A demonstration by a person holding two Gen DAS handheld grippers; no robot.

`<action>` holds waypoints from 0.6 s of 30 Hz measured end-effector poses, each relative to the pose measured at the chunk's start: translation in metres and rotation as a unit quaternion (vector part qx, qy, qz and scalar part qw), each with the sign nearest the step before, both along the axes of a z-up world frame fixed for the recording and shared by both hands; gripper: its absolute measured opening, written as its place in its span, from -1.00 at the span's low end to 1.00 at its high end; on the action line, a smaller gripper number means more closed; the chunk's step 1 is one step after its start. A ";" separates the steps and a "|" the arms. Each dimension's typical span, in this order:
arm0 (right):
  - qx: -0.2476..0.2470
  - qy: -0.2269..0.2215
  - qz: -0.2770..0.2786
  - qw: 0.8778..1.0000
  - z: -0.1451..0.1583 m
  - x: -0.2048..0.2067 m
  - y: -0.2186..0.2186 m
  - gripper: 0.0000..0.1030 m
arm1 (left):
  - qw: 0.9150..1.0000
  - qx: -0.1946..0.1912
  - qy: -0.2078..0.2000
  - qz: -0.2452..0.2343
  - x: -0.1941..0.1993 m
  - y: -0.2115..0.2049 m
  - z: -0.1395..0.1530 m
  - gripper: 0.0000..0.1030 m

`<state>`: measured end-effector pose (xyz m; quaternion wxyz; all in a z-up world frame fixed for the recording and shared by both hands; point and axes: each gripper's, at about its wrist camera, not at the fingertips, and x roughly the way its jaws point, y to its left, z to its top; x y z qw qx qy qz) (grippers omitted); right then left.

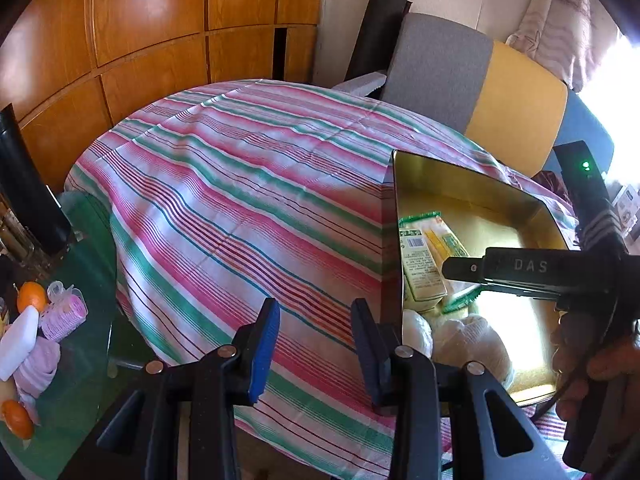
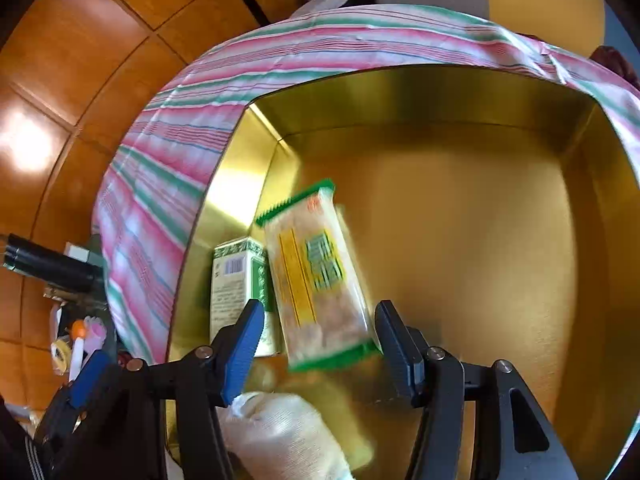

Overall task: Organize objects
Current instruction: 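Lower the WEIDAN packet into the tray beside the carton, open right tool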

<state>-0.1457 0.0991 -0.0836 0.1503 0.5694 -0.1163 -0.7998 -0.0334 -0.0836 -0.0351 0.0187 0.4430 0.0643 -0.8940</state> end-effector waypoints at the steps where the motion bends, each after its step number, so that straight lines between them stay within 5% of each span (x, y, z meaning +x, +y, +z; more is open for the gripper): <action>1: -0.001 0.001 -0.002 1.000 0.001 0.002 0.001 0.14 | 1.000 0.000 0.000 0.000 0.000 0.001 0.000 -0.29; 8: 0.021 0.037 -0.006 0.999 0.022 0.021 0.010 0.15 | 1.000 -0.009 0.013 -0.009 0.005 0.008 0.006 -0.29; 13: 0.063 0.087 -0.014 0.994 0.044 0.043 0.024 0.54 | 1.000 -0.013 0.022 -0.019 0.010 0.016 0.013 -0.29; 18: 0.091 0.127 -0.019 0.987 0.061 0.065 0.038 0.56 | 0.999 -0.013 0.029 -0.033 0.017 0.026 0.019 -0.29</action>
